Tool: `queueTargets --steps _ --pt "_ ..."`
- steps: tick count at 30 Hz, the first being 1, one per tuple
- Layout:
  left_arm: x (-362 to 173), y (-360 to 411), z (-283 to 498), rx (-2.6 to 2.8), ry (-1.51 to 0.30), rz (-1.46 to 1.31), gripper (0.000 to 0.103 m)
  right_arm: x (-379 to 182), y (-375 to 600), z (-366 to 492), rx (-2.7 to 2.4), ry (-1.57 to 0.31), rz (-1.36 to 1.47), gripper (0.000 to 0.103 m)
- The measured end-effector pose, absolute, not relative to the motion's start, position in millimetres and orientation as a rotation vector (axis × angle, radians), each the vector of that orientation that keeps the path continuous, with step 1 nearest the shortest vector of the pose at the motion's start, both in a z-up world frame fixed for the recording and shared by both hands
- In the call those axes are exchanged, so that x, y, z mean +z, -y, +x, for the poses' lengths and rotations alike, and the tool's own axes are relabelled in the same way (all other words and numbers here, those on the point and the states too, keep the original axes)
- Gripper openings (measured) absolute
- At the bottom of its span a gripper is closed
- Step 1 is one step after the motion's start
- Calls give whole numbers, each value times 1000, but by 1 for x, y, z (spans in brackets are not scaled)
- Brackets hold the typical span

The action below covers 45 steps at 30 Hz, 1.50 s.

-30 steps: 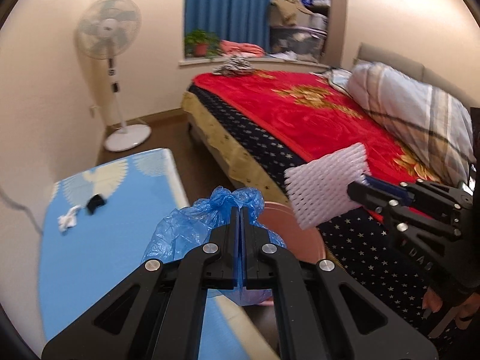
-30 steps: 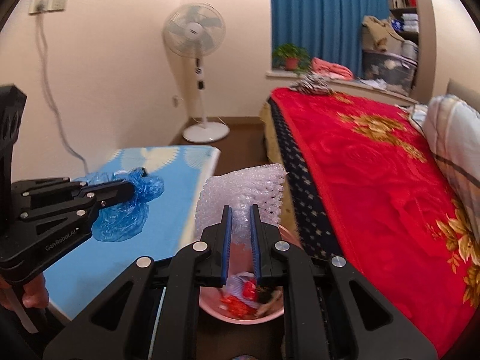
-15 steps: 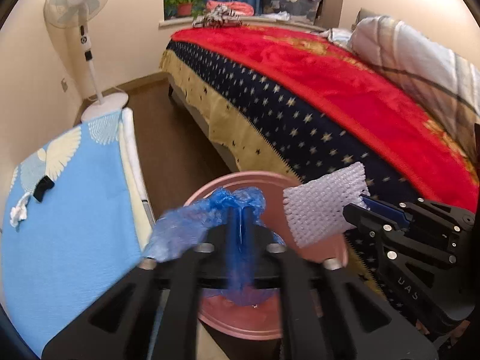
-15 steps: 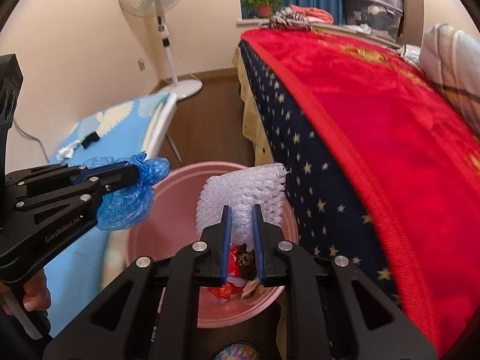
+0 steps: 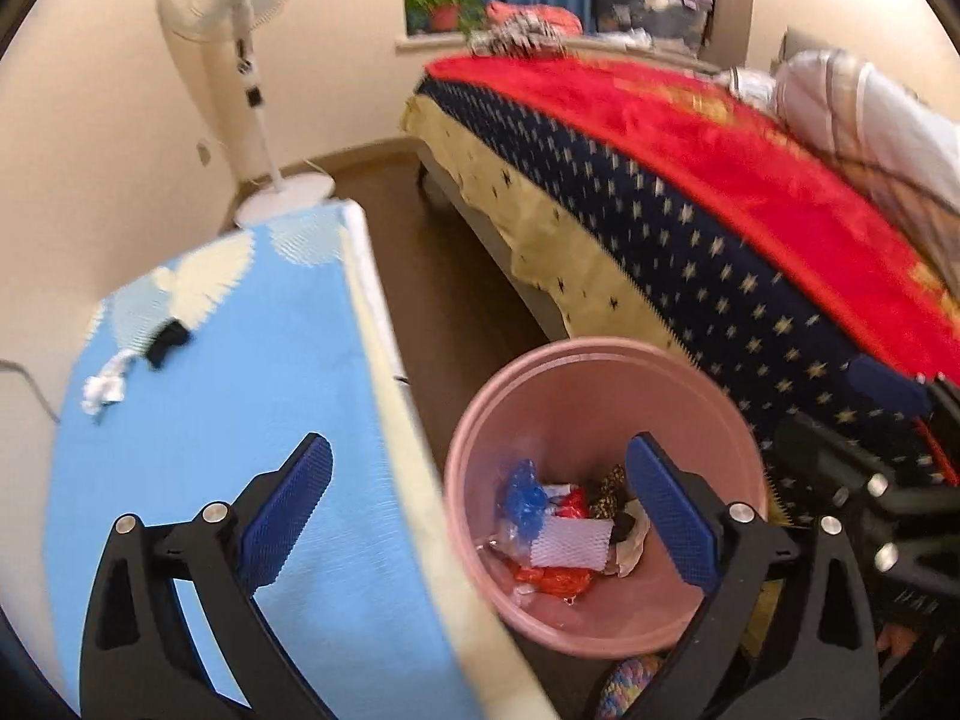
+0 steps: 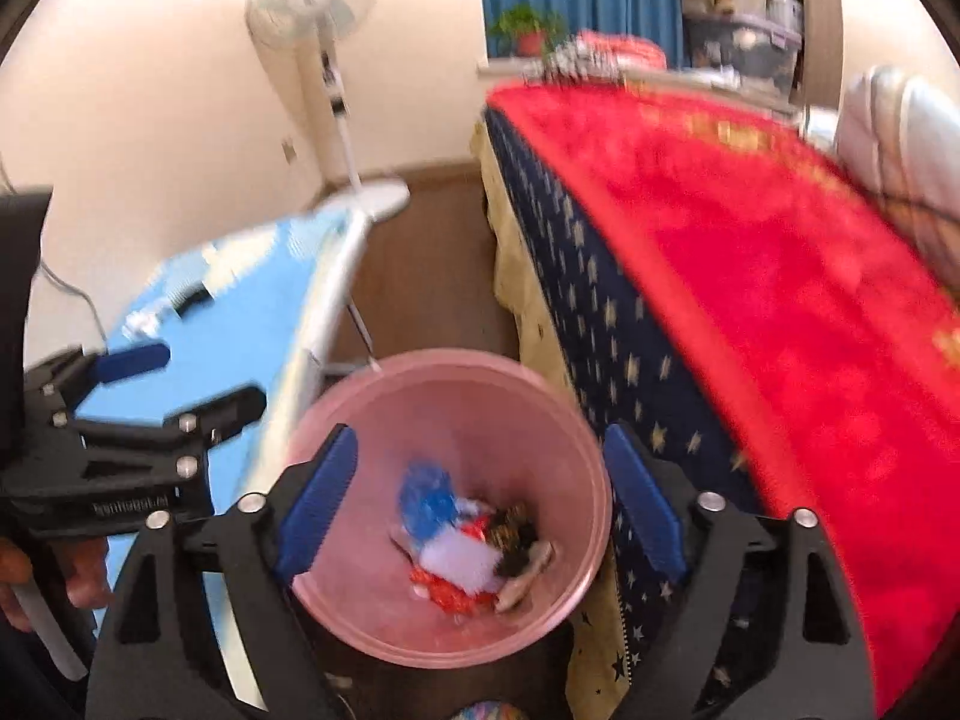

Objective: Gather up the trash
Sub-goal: 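Pull both open tools back toward the table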

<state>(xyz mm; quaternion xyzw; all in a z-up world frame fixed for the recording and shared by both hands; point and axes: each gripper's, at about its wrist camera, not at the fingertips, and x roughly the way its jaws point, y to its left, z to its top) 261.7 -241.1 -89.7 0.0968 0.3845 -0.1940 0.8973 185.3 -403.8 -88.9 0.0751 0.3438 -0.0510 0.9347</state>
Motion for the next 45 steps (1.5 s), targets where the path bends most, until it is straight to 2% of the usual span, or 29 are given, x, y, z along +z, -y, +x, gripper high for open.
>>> queueTargets --steps 7,11,25,36,45 --pt "-12 170 183 -306 -666 157 95 6 366 122 -61 -487 161 96" --pt "12 131 135 -263 -623 164 95 29 332 85 -44 -463 155 96" --pt "13 43 22 -147 -629 89 95 29 224 -5 146 -528 103 96" --pt "19 15 3 -107 -587 52 95 29 188 -25 188 -543 53 96" --pt "9 -6 16 -64 -602 12 95 23 180 -8 187 -574 38 96"
